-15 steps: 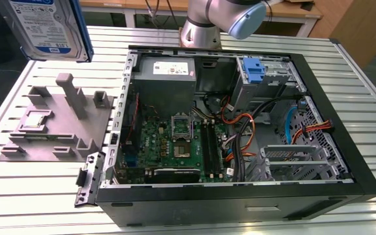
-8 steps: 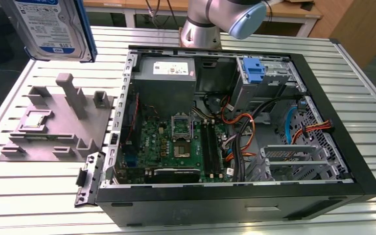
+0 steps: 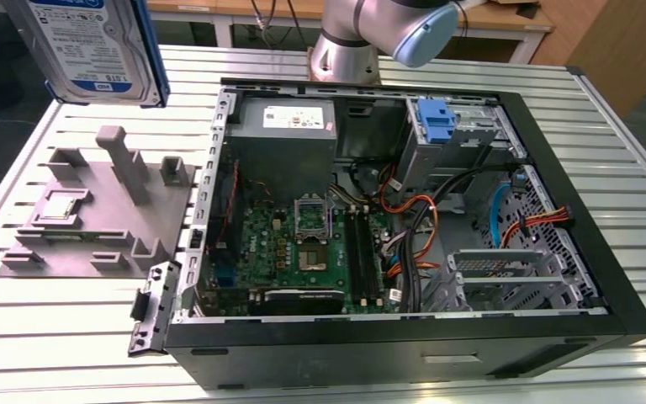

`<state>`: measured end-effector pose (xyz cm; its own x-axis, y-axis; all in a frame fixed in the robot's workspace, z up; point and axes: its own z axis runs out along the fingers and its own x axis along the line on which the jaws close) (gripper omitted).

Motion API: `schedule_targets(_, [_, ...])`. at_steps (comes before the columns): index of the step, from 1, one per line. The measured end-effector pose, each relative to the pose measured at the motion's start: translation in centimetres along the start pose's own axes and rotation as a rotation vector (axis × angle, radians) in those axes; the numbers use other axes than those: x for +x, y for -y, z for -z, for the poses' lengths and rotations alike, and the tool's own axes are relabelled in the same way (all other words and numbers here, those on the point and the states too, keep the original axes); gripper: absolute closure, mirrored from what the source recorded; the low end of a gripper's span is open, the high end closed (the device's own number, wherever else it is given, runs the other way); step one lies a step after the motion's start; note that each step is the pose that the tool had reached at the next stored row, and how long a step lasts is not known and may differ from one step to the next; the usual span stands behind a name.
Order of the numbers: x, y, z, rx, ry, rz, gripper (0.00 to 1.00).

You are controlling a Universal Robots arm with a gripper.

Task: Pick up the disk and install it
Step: 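Pick up the disk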

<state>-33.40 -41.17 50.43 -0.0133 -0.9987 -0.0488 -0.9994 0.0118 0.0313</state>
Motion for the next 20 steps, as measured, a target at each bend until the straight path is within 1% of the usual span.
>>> schedule_targets(6, [0.00, 0.05, 0.00, 0.0000, 0.0000, 0.000, 0.63])
schedule_targets(20, [-0.01, 0.48, 0.02, -0.0001, -0.0001, 0.000, 0.63])
